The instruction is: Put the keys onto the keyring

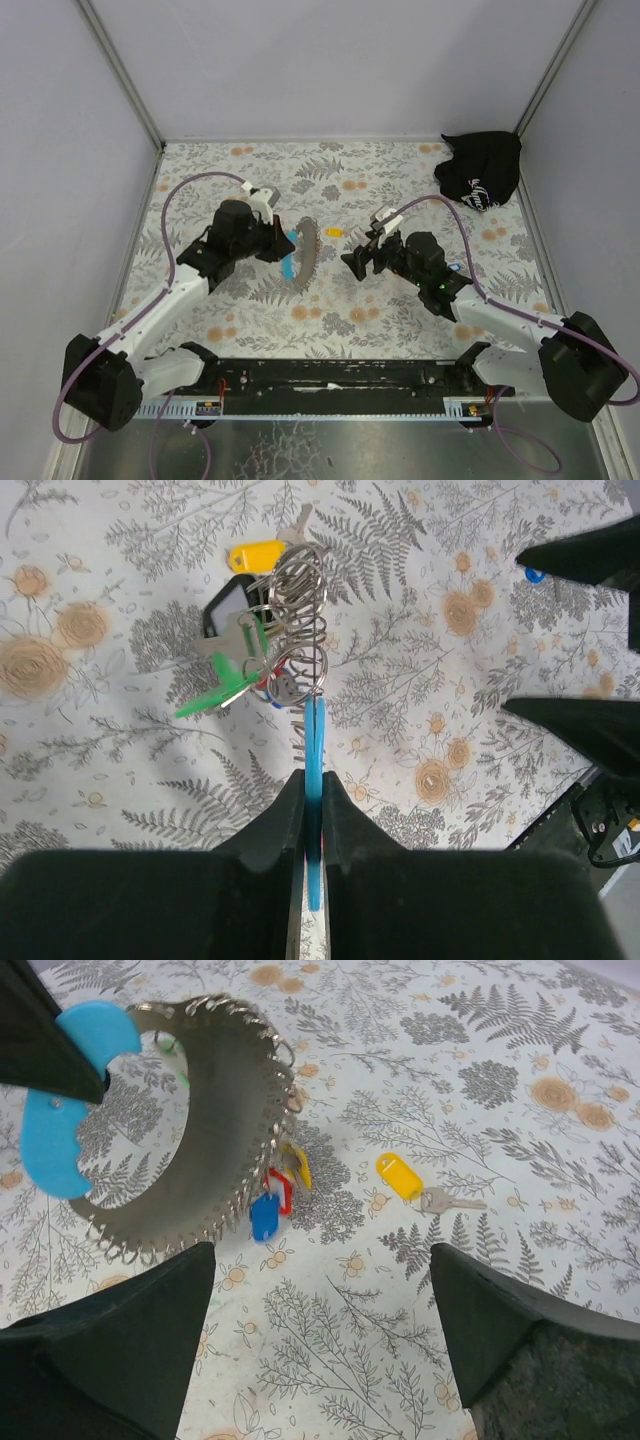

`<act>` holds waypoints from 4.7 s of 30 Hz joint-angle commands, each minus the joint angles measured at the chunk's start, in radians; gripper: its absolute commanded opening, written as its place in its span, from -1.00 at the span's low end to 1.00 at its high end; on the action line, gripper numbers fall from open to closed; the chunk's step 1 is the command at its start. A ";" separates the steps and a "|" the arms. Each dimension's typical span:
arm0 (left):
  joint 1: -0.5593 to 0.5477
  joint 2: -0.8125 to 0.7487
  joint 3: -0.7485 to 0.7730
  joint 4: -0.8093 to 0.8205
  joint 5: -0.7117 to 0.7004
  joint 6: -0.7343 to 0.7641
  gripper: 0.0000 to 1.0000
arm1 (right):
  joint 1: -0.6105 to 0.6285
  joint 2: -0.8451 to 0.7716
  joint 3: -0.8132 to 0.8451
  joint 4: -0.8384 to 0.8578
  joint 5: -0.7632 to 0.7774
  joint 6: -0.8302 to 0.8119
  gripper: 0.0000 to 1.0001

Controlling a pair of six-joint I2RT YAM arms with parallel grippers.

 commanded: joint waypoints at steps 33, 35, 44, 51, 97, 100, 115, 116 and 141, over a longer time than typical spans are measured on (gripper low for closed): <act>-0.105 0.284 0.696 -0.754 0.079 0.307 -1.00 | 0.027 0.398 -0.304 1.164 -0.370 -0.032 0.17; -0.115 0.292 0.708 -0.753 0.078 0.305 -1.00 | 0.036 0.404 -0.302 1.164 -0.369 -0.038 0.13; -0.149 0.318 0.722 -0.723 0.074 0.290 -1.00 | 0.075 0.410 -0.301 1.163 -0.341 -0.083 -0.03; -0.166 0.319 0.717 -0.704 0.078 0.276 -1.00 | 0.093 0.410 -0.300 1.162 -0.315 -0.104 -0.27; -0.204 0.345 0.729 -0.675 0.046 0.257 -1.00 | 0.138 0.363 -0.305 1.073 -0.144 -0.140 -0.62; -0.204 0.342 0.732 -0.674 0.028 0.250 -1.00 | 0.138 0.348 -0.328 1.110 -0.168 -0.148 -0.57; -0.204 0.348 0.740 -0.673 0.011 0.244 -1.00 | 0.138 0.366 -0.310 1.109 -0.268 -0.107 -0.52; -0.204 0.348 0.740 -0.671 0.011 0.244 -1.00 | 0.138 0.369 -0.309 1.113 -0.271 -0.103 -0.52; -0.205 0.340 0.725 -0.663 0.035 0.242 -1.00 | 0.151 0.430 -0.278 1.087 -0.192 -0.130 -0.61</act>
